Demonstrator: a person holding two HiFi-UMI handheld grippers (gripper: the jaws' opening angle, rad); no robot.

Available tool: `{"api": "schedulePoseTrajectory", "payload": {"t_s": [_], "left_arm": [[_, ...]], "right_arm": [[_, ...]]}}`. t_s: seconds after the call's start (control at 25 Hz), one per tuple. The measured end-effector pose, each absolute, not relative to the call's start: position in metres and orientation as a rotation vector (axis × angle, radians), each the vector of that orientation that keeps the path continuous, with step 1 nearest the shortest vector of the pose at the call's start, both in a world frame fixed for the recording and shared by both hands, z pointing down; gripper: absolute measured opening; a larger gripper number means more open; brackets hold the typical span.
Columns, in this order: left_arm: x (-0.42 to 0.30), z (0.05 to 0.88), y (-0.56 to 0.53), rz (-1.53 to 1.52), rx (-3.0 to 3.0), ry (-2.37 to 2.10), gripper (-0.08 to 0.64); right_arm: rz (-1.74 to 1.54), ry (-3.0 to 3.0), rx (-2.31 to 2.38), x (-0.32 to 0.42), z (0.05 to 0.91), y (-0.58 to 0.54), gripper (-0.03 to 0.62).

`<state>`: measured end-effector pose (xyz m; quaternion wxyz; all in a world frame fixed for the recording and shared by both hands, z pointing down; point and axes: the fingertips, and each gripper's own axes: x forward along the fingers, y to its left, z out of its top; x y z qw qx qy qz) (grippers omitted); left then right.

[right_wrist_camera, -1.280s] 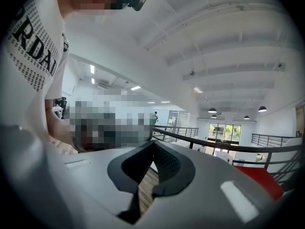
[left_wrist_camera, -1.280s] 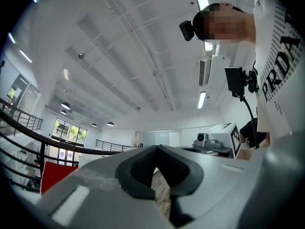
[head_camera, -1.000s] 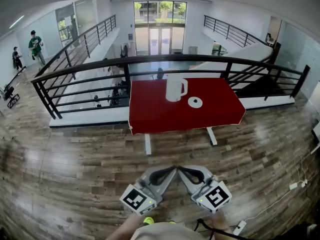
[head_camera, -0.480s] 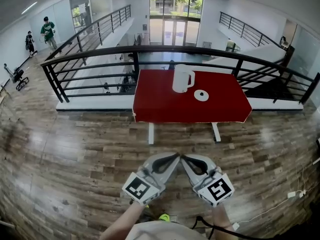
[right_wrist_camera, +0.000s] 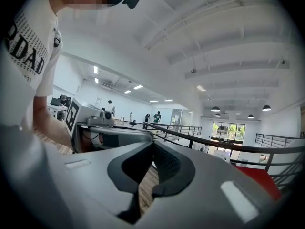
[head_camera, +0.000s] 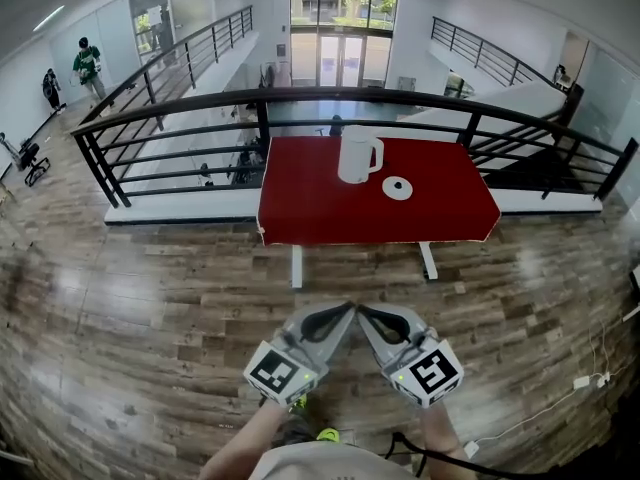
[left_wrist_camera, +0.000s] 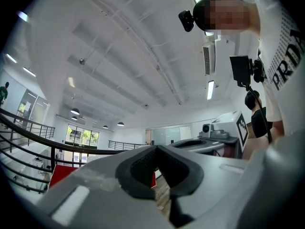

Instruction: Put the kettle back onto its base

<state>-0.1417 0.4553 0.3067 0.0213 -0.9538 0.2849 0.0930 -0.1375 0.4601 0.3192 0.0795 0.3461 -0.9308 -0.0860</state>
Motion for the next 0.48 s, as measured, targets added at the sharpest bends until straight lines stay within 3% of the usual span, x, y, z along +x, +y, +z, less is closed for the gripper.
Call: {"api": "schedulePoseTrajectory", "payload": {"t_s": [0.48], "left_arm": [[-0.164,0.305,0.391,0.364,-3.006,0.828,0.0]], "right_arm": [[-0.202,-2.735,1.099,-0.16,0.32,0.397,0.002]]}}
